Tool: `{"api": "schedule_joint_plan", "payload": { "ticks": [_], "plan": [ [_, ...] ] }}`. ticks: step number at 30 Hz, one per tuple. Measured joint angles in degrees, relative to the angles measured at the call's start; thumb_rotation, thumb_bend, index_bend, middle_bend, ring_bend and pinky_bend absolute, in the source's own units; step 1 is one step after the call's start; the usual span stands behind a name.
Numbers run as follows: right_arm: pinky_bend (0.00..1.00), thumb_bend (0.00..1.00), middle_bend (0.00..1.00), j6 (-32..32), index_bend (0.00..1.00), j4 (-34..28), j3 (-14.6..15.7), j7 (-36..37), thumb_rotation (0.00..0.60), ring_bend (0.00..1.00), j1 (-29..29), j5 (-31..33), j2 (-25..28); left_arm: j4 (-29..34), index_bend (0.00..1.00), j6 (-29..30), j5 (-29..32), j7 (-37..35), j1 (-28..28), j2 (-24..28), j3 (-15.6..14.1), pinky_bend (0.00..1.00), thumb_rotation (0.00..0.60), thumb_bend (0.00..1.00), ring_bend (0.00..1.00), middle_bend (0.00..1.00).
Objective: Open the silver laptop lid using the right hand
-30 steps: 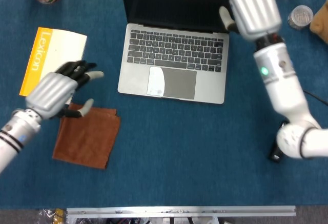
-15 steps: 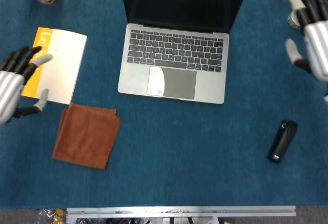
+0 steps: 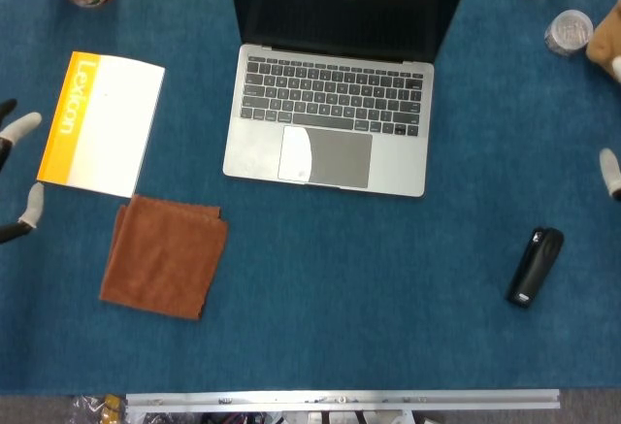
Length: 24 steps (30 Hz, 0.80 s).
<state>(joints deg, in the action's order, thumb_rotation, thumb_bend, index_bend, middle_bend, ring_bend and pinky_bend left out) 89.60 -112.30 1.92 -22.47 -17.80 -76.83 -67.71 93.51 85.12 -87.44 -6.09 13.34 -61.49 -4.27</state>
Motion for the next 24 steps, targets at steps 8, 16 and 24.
{"api": "schedule_joint_plan", "payload": {
  "ticks": [8, 16, 24],
  "plan": [
    [0.04, 0.36, 0.10, -0.05, 0.03, 4.22, 1.90, 3.92, 0.600, 0.00, 4.03, -2.90, -2.08, 0.56, 0.14, 2.98, -1.75, -0.19, -2.89, 0.45, 0.19, 0.08, 0.453, 0.46, 0.02, 0.06],
    [0.04, 0.36, 0.10, -0.66, 0.03, 6.05, 0.78, 6.41, 0.600, 0.00, 5.91, -4.40, -3.13, 2.21, 0.14, 4.57, -0.55, -0.44, -5.40, 1.35, 1.01, 0.08, 0.492, 0.46, 0.02, 0.06],
    [0.04, 0.36, 0.10, -1.22, 0.03, 6.42, -0.69, 6.50, 0.600, 0.00, 6.83, -5.06, -3.29, 2.29, 0.14, 4.62, 0.49, -0.41, -6.89, 1.97, 2.04, 0.08, 0.500, 0.46, 0.02, 0.06]
  ]
}}
